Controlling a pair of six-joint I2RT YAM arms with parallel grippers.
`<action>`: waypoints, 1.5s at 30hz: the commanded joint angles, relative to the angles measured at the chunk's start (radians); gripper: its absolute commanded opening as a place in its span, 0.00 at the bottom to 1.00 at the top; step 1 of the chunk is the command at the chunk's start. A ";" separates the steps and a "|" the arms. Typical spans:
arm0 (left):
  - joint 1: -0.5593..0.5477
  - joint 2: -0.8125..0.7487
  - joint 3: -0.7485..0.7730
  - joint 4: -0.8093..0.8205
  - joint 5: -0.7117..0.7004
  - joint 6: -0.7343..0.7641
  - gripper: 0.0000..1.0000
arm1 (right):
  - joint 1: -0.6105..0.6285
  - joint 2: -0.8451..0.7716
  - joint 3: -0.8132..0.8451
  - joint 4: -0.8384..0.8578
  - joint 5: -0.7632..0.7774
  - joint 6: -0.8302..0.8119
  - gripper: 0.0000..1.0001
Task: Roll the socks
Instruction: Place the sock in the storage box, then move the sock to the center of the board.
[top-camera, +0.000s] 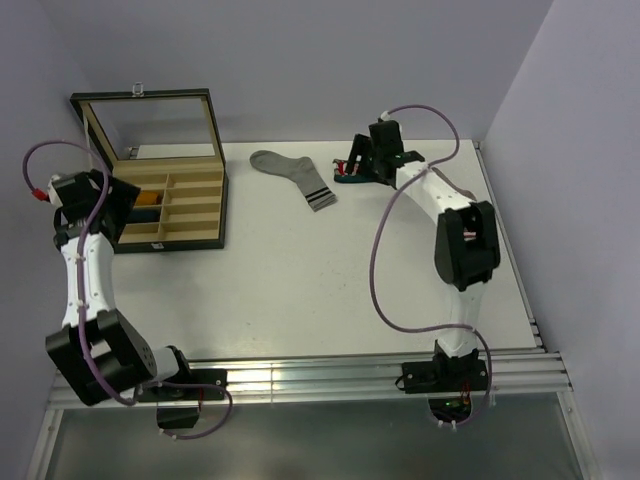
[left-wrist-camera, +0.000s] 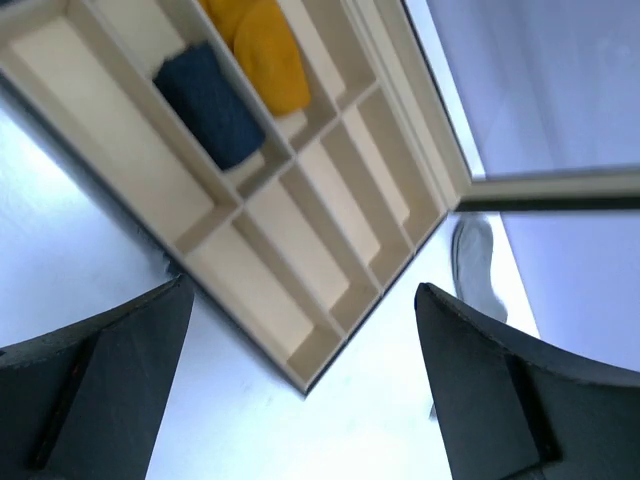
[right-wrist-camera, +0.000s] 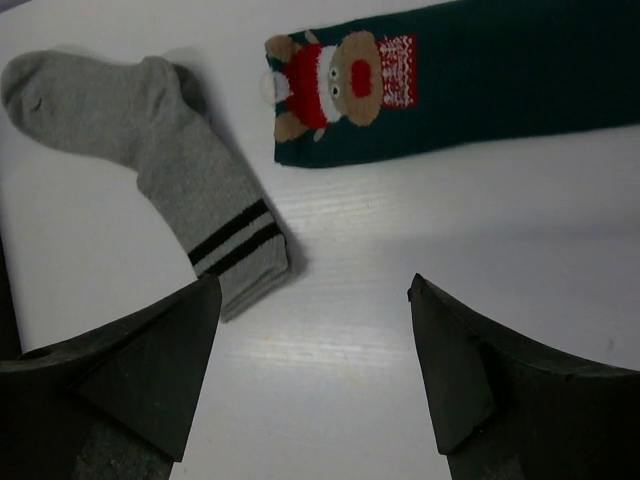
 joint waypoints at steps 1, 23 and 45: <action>-0.014 -0.096 -0.076 0.008 0.058 0.067 1.00 | -0.026 0.117 0.163 -0.008 -0.033 0.041 0.83; -0.216 -0.268 -0.252 0.028 0.112 0.245 0.99 | -0.076 0.388 0.265 0.342 -0.261 0.072 0.82; -0.215 -0.291 -0.261 0.036 0.124 0.234 0.99 | -0.100 0.308 -0.008 0.078 -0.292 0.251 0.80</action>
